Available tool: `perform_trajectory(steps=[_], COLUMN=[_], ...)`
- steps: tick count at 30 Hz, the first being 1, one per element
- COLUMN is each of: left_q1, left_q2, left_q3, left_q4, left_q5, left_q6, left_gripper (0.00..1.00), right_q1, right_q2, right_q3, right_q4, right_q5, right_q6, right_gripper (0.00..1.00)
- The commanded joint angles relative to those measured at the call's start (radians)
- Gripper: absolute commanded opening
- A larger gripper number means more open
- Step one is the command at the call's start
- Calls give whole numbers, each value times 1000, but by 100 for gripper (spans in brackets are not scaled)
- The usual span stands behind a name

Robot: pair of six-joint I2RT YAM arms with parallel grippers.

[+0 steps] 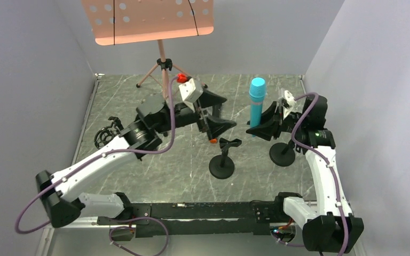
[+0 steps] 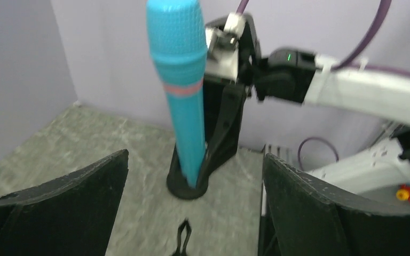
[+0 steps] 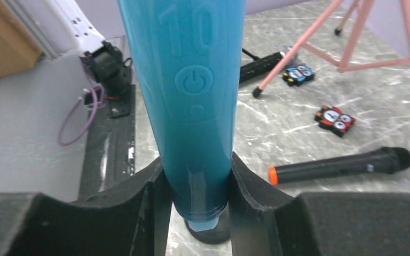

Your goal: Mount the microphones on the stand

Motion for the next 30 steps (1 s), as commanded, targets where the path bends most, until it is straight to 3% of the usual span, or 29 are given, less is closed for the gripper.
perform_trajectory(steps=[1,6,10,13,20,30], left_q1=[42,54,55,54,48,18], left_q2=[-131,-201,-233,-199,-34,35], left_q3=[-79,-214,-370,-419,-370,-428], left_q4=[-219,-362,-226,-150,-77,130], left_q5=[90,196,247,240,276,151], left_q6=[199,444,570,596,553,482], left_gripper=[99,99,99,99,99,97], right_q1=[-85,-112,-112,-113,-113,-112], right_q2=[2,53,97,121,167,283], right_q3=[71,71,44,27,-18,-23], right_q4=[-438,-760,-917,-962,-1019,-1144], right_q5=[-45,15,45,63,60,34], right_q6=[-539,-982,-1241,-1326,-1467,-1665], right_gripper=[8,8,8,7,7,8])
